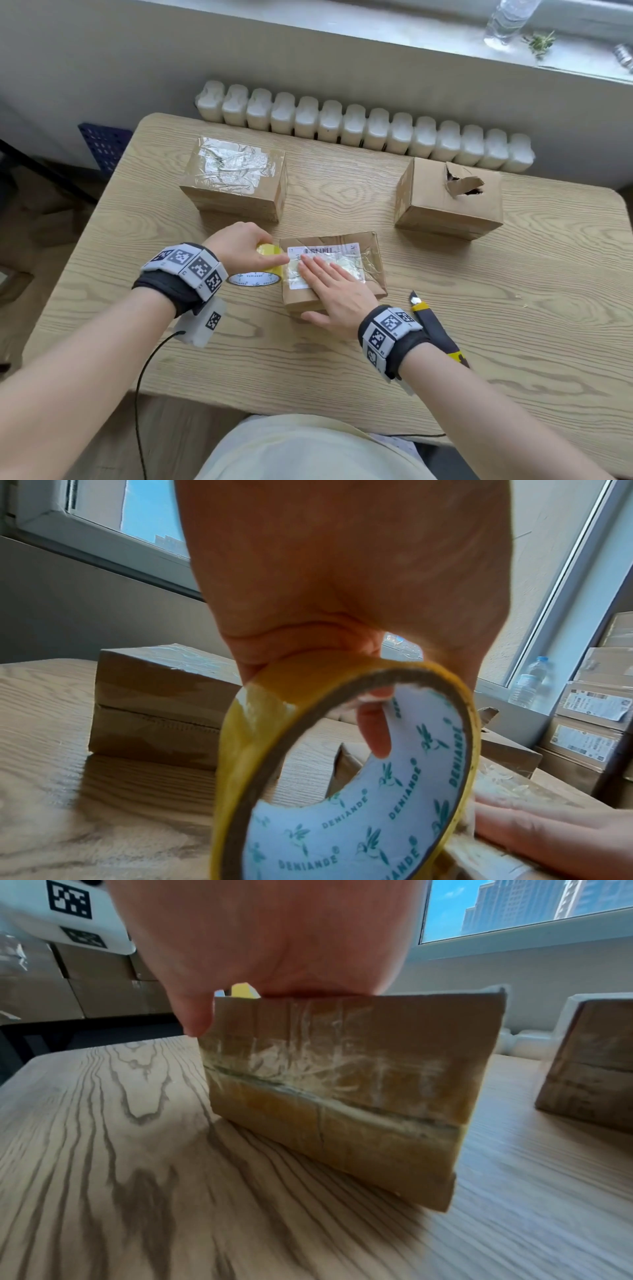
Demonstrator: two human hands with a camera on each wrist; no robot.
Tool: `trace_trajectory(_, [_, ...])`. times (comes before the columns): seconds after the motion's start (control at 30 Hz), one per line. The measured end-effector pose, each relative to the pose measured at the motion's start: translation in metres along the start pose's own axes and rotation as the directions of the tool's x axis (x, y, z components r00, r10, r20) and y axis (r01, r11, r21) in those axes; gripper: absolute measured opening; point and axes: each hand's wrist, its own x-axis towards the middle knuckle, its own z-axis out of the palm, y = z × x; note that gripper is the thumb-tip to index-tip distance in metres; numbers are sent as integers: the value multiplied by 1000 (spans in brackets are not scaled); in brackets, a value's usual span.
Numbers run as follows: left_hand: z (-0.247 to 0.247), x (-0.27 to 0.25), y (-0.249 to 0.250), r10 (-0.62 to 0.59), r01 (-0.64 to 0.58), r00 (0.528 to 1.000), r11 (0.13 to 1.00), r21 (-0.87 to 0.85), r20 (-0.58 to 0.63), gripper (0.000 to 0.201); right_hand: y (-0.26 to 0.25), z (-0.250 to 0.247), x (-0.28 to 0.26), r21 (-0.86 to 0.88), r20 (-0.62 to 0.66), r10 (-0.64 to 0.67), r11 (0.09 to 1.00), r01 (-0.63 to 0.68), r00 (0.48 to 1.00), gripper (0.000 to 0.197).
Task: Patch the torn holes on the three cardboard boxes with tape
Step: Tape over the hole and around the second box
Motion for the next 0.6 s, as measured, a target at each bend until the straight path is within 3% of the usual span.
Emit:
trace_trajectory(0.17, [2,1,-11,-66,67,996,998,-19,57,25,-8,2,3,12,-7,23,1000,-23,1000,84])
trace_trajectory(0.37, [8,3,-19,-50,52,995,998,-28,86,19,-22,-7,7,-26,-1,35,999,-35,999,84])
trace_trajectory(0.47, [12,3,-24,-45,49,996,997,-55,77,24,-29,-23,22,-13,-55,29,999,-30,998,102])
trace_trajectory(0.6, [14,3,-27,-35,41,997,994,-98,65,29,-30,-37,54,-79,58,70,995,-66,996,134])
